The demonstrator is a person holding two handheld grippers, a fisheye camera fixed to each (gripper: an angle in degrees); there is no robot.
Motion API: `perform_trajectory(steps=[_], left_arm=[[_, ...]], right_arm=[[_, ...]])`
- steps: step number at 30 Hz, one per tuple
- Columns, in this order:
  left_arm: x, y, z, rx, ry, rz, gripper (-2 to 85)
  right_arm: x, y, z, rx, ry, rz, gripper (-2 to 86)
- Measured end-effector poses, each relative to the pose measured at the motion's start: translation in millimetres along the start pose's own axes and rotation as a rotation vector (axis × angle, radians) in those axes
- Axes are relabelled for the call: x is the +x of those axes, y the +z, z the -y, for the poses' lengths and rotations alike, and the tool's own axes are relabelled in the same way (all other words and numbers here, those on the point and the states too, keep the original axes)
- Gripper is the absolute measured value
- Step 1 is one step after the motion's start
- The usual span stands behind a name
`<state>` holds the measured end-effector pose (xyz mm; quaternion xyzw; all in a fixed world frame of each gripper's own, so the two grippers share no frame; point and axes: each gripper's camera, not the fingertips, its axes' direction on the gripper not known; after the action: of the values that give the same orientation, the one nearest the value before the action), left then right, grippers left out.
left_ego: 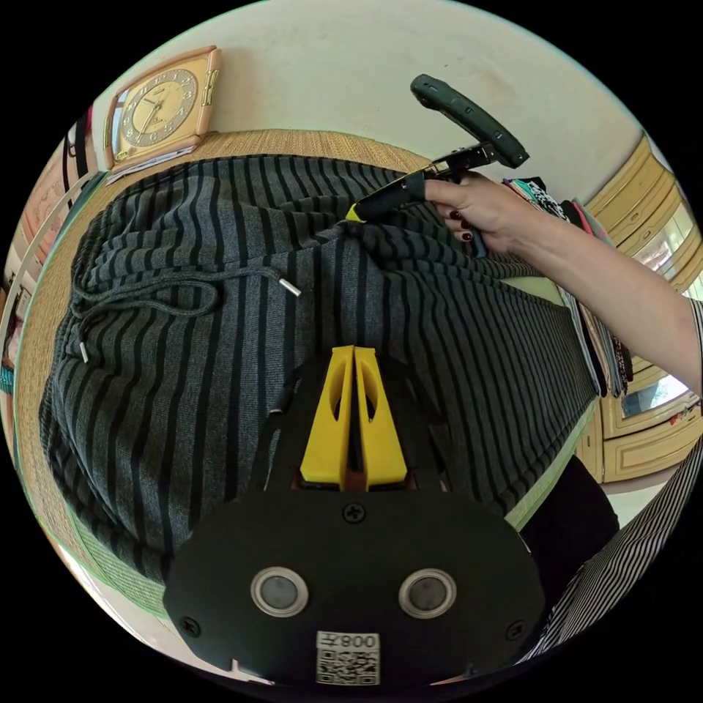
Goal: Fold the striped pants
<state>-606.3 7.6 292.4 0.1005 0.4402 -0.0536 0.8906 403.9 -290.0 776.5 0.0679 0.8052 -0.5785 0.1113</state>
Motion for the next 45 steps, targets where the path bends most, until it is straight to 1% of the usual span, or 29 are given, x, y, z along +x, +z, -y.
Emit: perform_trajectory(steps=[3, 5, 7, 9, 11, 12, 13, 14, 15, 16, 19, 21, 22, 24, 25, 26, 29, 34, 36, 38, 42, 44, 45], left_arm=[[0.2, -24.2, 6.5, -0.001, -0.015, -0.035, 0.1], [2.5, -45.6, 12.9, -0.008, -0.024, -0.057, 0.1], [5.0, -67.8, 16.5, 0.009, -0.02, -0.085, 0.1], [2.8, -94.0, 16.1, 0.075, -0.057, -0.073, 0.1], [-9.1, -119.1, 15.1, 0.106, -0.16, -0.03, 0.1], [-13.0, -121.9, 15.3, 0.096, -0.188, -0.023, 0.1], [-20.9, -122.5, 16.6, 0.044, -0.23, -0.02, 0.1], [-26.0, -124.2, 17.4, 0.014, -0.237, -0.051, 0.1], [-28.1, -129.7, 17.1, 0.036, -0.254, -0.077, 0.1], [-30.1, -142.9, 17.7, 0.055, -0.284, -0.095, 0.1], [-27.3, -185.9, 15.4, 0.165, -0.297, 0.007, 0.1], [-32.7, -198.3, 13.5, 0.148, -0.335, 0.062, 0.1], [-38.6, -198.6, 12.3, 0.097, -0.364, 0.097, 0.1], [-45.1, -204.3, 9.6, 0.131, -0.377, 0.009, 0.2], [-48.0, -211.6, 11.5, 0.139, -0.409, -0.052, 0.3], [-46.5, -221.7, 15.2, 0.158, -0.419, -0.068, 0.4], [-31.6, -253.8, 29.4, 0.278, -0.34, -0.039, 1.1], [-30.6, -279.3, 74.7, 0.358, -0.226, -0.07, 4.7], [-32.3, -283.2, 97.8, 0.355, -0.193, -0.051, 6.4], [-35.1, -285.2, 129.6, 0.347, -0.169, -0.005, 7.2], [-39.7, -284.1, 178.0, 0.309, -0.149, 0.037, 7.4], [-38.1, -279.4, 206.8, 0.272, -0.138, 0.098, 7.4], [-37.8, -277.6, 213.1, 0.263, -0.142, 0.112, 7.4]], right_arm=[[-7.7, -7.9, 9.7, -0.011, -0.033, -0.068, -0.1], [-7.6, -14.9, 14.1, -0.032, -0.009, -0.039, -0.1], [-16.2, -29.6, 9.4, -0.002, -0.034, -0.045, -0.1], [-29.3, -46.9, -3.7, 0.052, -0.058, -0.044, 0.0], [-34.9, -54.0, -11.6, 0.104, -0.046, -0.07, 0.0], [-34.2, -46.9, -11.4, 0.083, -0.026, -0.121, 0.0], [-32.2, -39.5, -9.5, 0.044, -0.019, -0.133, 0.0], [-27.8, -30.4, -8.5, 0.013, -0.012, -0.114, 0.0], [-22.5, -37.4, -9.0, 0.044, 0.016, -0.076, 0.0], [-19.8, -38.9, -7.1, 0.022, 0.025, -0.053, 0.0], [-19.6, -63.8, -11.3, 0.099, 0.031, -0.017, 0.0], [-26.9, -74.9, -11.8, 0.128, 0.006, 0.008, 0.0], [-28.8, -73.3, -10.6, 0.116, -0.007, 0.023, 0.0], [-33.6, -57.6, -6.3, 0.045, -0.026, 0.049, 0.0], [-34.1, -53.6, -5.7, 0.026, -0.027, 0.047, 0.0], [-33.7, -53.2, -6.3, 0.032, -0.018, 0.049, 0.0], [-28.4, -67.4, -9.5, 0.086, -0.007, 0.077, 0.0], [-10.6, -87.2, -10.7, 0.138, -0.001, 0.145, 0.2], [0.4, -91.6, -10.6, 0.16, 0.003, 0.206, 0.4], [6.2, -89.7, -9.5, 0.155, 0.01, 0.21, 0.5], [0.0, -74.2, -5.9, 0.102, -0.011, 0.16, 1.3], [-9.9, -61.5, -5.3, 0.056, -0.04, 0.123, 1.3], [-15.5, -62.1, -10.3, 0.106, -0.051, 0.098, 1.2]])
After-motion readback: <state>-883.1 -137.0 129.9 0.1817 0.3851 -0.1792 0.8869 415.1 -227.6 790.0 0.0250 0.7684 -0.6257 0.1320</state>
